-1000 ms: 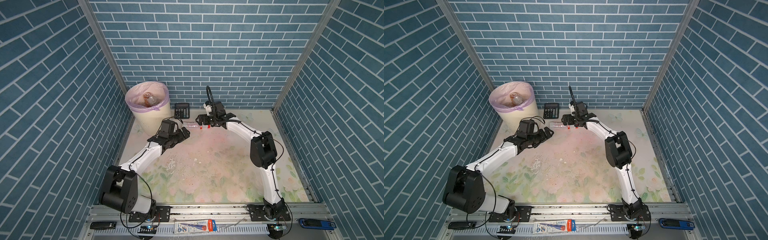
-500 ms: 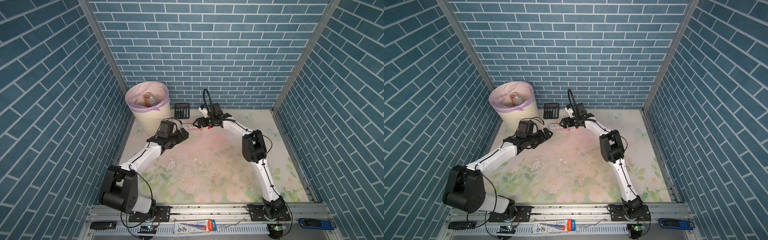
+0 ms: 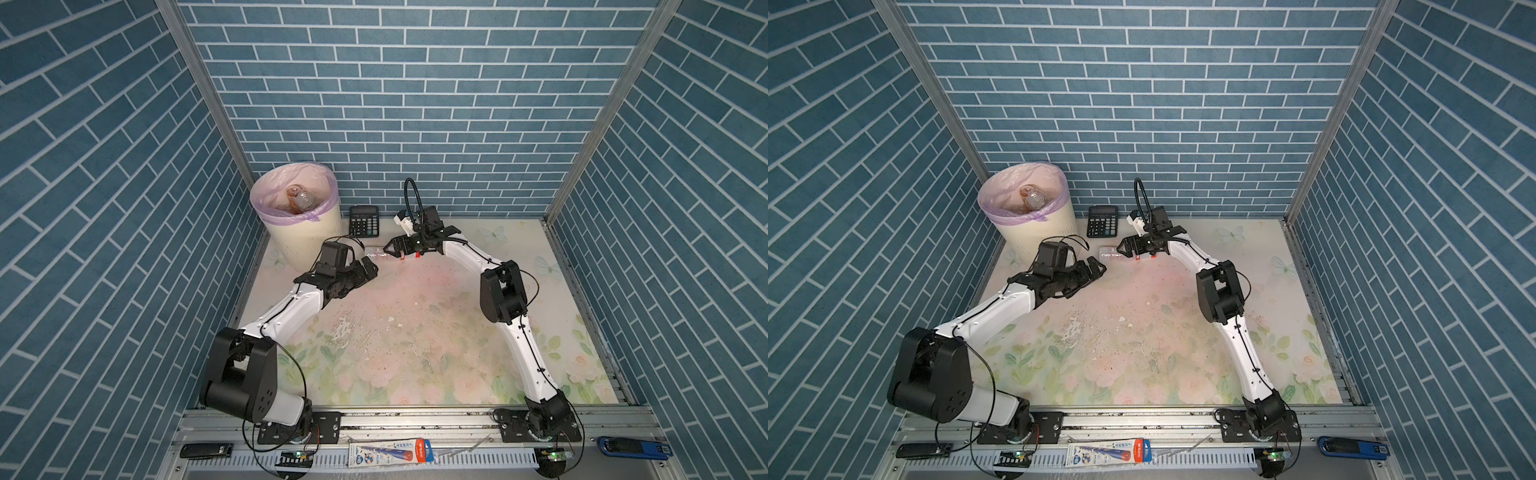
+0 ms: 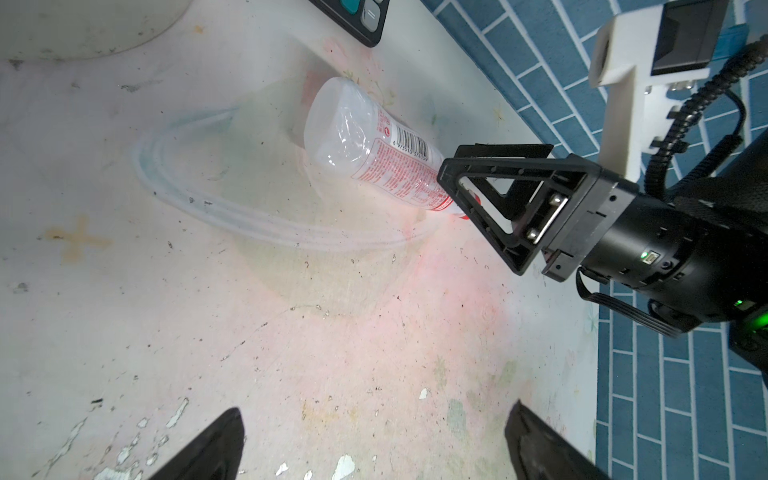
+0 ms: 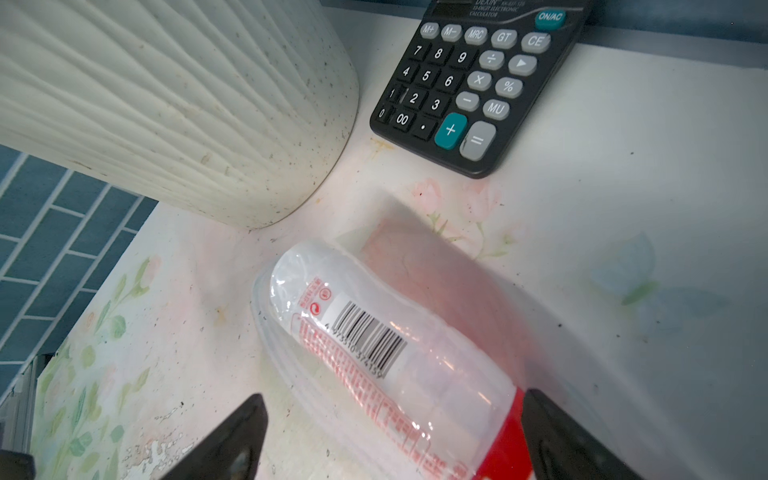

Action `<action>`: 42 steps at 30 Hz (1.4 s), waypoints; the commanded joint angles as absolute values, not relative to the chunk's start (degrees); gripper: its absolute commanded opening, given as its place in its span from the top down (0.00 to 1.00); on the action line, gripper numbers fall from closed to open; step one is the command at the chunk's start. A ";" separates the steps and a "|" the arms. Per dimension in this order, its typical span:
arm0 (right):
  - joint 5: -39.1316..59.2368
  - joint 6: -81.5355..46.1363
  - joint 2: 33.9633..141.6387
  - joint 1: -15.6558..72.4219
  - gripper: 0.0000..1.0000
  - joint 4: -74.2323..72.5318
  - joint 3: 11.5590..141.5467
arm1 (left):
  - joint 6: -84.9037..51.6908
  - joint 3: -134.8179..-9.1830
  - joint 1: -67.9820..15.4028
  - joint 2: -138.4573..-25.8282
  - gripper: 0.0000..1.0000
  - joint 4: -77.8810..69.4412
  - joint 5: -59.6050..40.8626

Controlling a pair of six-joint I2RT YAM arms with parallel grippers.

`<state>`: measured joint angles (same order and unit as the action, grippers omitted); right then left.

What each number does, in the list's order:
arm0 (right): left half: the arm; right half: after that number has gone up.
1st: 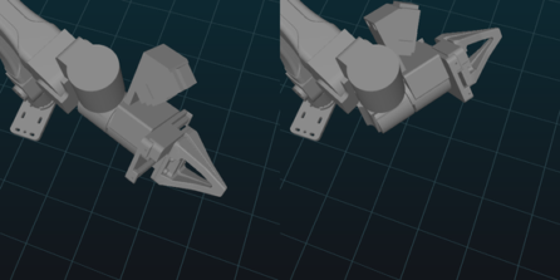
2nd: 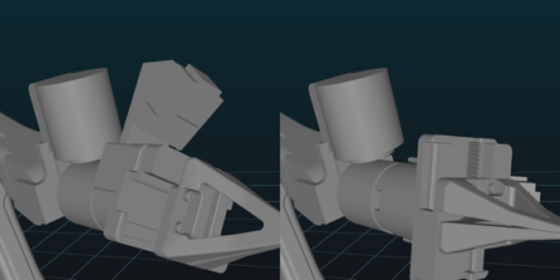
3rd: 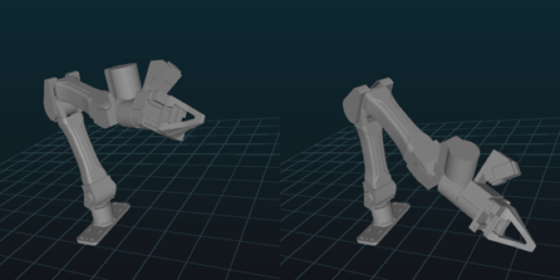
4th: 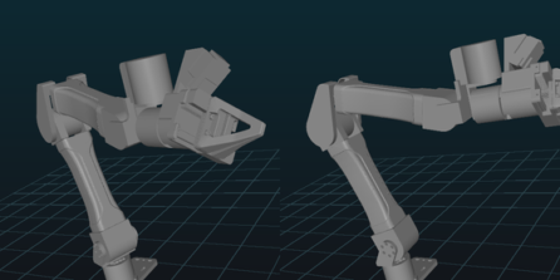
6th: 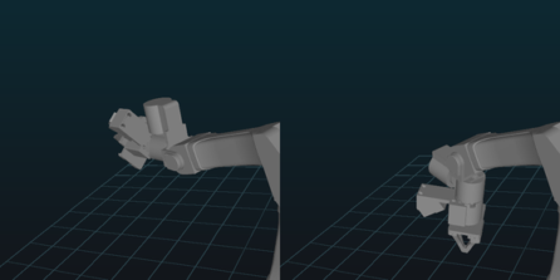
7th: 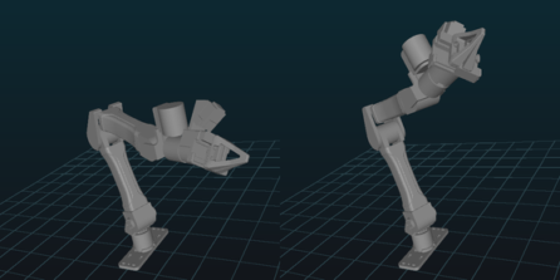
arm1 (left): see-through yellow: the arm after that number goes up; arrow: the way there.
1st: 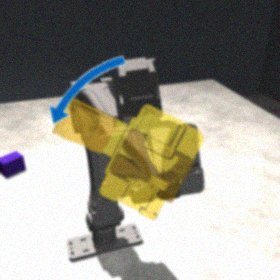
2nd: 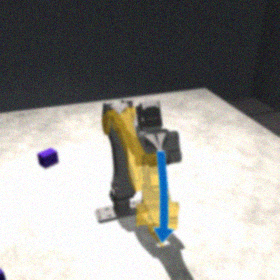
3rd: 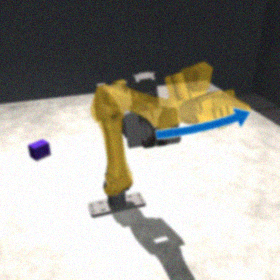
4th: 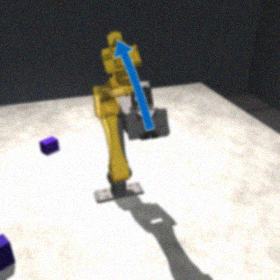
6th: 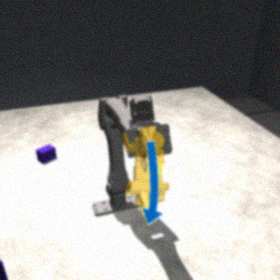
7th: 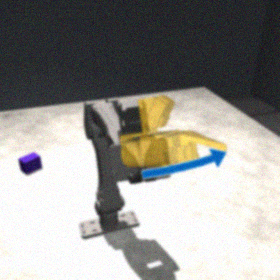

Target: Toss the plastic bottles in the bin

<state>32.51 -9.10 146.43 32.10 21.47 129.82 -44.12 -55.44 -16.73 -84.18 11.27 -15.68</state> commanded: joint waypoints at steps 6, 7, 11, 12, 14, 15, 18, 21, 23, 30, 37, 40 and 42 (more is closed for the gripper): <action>34.37 -7.65 145.90 33.39 0.06 21.42 129.52 | -43.50 -54.41 -16.35 -84.67 0.01 11.43 -16.26; 34.37 -7.56 145.57 33.55 0.06 21.45 129.10 | -43.51 -54.32 -16.35 -84.64 0.01 11.44 -16.25; 33.72 -7.34 144.55 33.90 0.06 21.13 127.41 | -43.51 -54.07 -16.33 -84.59 0.01 11.45 -16.33; 33.51 -7.24 144.52 33.93 0.06 21.12 127.28 | -43.51 -54.05 -16.35 -84.53 0.01 11.47 -16.38; 33.24 -7.17 144.41 34.02 0.07 21.68 127.22 | -43.59 -53.96 -16.35 -84.24 0.01 11.47 -16.48; 33.06 -7.07 144.27 34.01 0.07 21.78 127.05 | -43.57 -53.96 -16.35 -84.01 0.01 11.58 -16.43; 32.31 -6.22 143.75 34.28 0.07 22.59 126.41 | -43.41 -53.38 -16.35 -83.23 0.01 11.67 -15.76; 31.52 -4.95 142.67 34.21 0.08 23.56 125.02 | -43.18 -53.24 -16.09 -83.03 0.01 11.78 -15.57; 31.14 -4.28 141.49 34.28 0.08 23.35 123.19 | -43.21 -53.43 -15.91 -83.01 0.01 11.88 -15.81; 30.32 -2.60 138.52 34.28 0.09 23.26 118.41 | -43.23 -53.79 -15.80 -83.00 0.01 11.87 -15.64; 29.04 -0.77 136.44 34.88 0.13 23.11 113.91 | -43.23 -53.45 -15.81 -82.47 0.01 12.31 -15.26; 28.39 -0.01 136.14 35.23 0.15 23.18 112.39 | -43.16 -53.26 -15.73 -82.69 0.01 12.22 -15.21; 27.96 0.56 136.15 35.37 0.17 23.53 111.90 | -43.20 -53.43 -15.73 -82.89 0.01 12.30 -15.45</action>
<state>29.19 -3.05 138.78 34.76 22.28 113.95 -44.10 -53.93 -16.03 -83.90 11.66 -15.90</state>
